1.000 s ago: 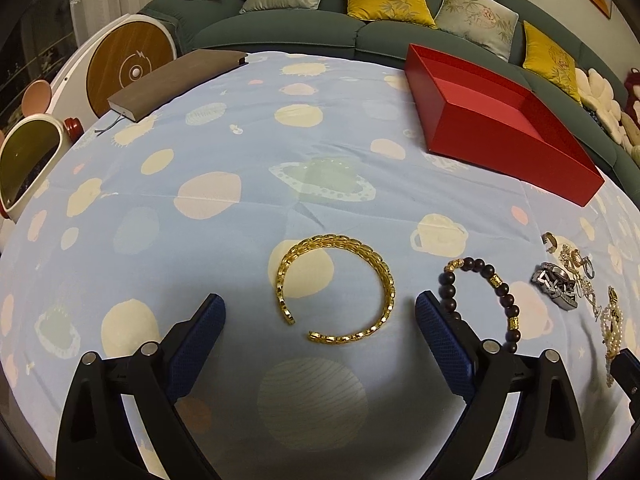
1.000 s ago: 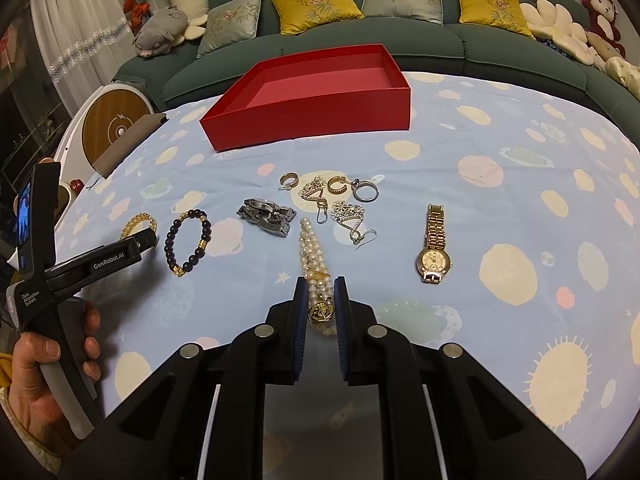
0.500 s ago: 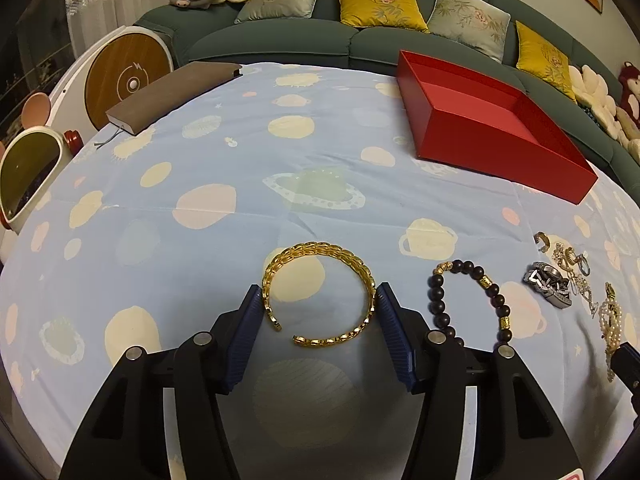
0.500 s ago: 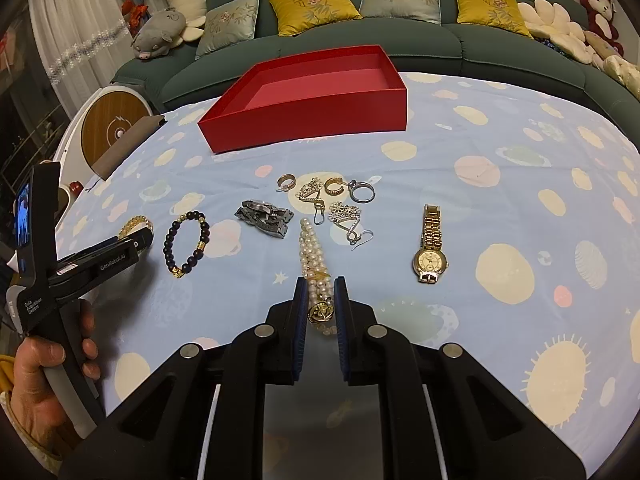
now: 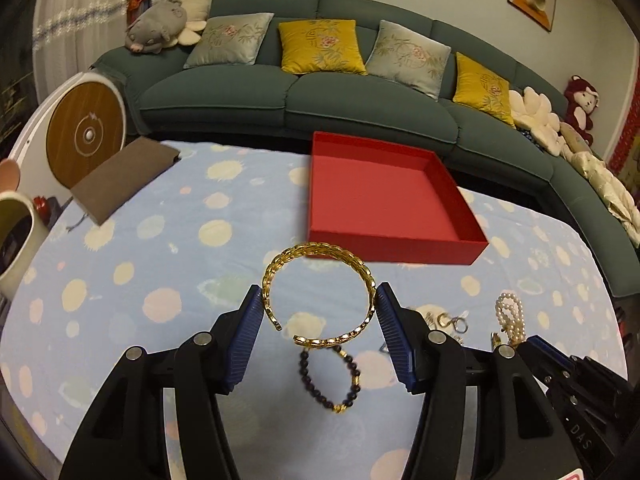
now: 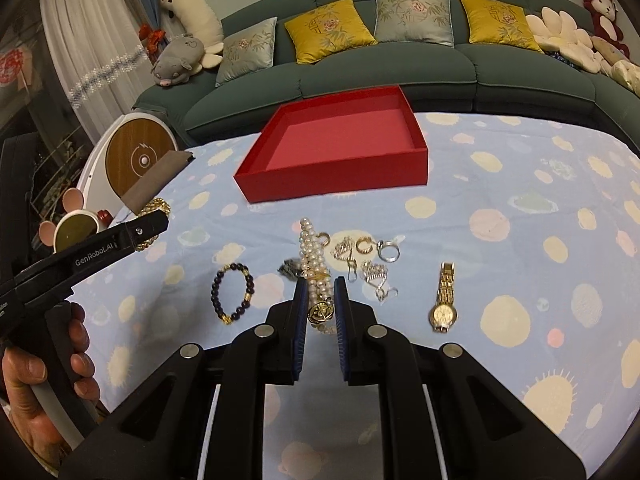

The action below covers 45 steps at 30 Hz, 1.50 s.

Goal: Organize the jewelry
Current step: 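Carry bangle and necklace over the red tray and open both grippers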

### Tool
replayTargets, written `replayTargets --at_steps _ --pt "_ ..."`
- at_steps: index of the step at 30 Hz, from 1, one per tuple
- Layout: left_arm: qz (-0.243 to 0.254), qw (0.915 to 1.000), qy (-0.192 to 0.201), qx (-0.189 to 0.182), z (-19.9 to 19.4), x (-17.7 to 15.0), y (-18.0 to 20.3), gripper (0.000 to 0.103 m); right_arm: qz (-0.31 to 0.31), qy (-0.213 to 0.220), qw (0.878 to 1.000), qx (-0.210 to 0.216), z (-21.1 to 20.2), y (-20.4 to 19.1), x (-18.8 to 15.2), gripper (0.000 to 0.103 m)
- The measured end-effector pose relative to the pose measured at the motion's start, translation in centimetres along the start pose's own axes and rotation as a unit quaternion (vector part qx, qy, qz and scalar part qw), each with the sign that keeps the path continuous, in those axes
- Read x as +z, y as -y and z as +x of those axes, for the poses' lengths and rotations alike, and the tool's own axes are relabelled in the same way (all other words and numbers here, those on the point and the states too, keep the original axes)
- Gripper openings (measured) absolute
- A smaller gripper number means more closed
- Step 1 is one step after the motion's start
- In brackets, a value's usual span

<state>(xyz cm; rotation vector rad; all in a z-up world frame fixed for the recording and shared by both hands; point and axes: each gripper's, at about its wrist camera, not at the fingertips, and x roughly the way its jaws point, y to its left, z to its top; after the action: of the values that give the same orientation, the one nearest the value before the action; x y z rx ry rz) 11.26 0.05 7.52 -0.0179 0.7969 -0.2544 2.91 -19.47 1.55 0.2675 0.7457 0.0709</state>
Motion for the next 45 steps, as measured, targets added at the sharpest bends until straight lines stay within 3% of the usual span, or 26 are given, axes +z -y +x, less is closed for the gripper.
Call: replayTargets --at_steps 4,8,20,25,29,40,45 --pt "0.040 0.9990 0.021 0.003 0.9 4.1 2.4 0.055 -0.008 0.018 1.000 0.003 -0.7 0.4 4.1 0.013" --pt "0.032 0.9991 0.024 -0.016 3.8 7.7 3.6 0.055 -0.024 0.032 0.999 -0.009 0.3 0.8 8.7 0.013" --pt "0.007 1.0000 0.004 -0.002 15.0 13.9 3.1 0.055 0.001 0.019 0.999 -0.039 11.2 4.4 18.4 0.013" --pt "-0.048 0.9985 -0.019 -0.019 18.9 14.5 1.7 0.055 0.032 -0.004 0.999 -0.042 16.2 6.7 19.8 0.013" --pt "-0.065 0.9975 -0.023 -0.014 20.8 14.1 1.5 0.055 0.035 -0.018 0.998 -0.053 19.2 7.7 20.1 0.013" --pt "0.026 0.9986 -0.040 0.023 23.4 13.6 3.4 0.056 0.027 -0.038 0.997 -0.065 22.8 8.7 20.4 0.013" --pt "0.037 0.9973 -0.058 0.024 23.8 14.6 3.6 0.057 0.023 -0.037 0.997 -0.067 23.1 8.3 20.7 0.016"
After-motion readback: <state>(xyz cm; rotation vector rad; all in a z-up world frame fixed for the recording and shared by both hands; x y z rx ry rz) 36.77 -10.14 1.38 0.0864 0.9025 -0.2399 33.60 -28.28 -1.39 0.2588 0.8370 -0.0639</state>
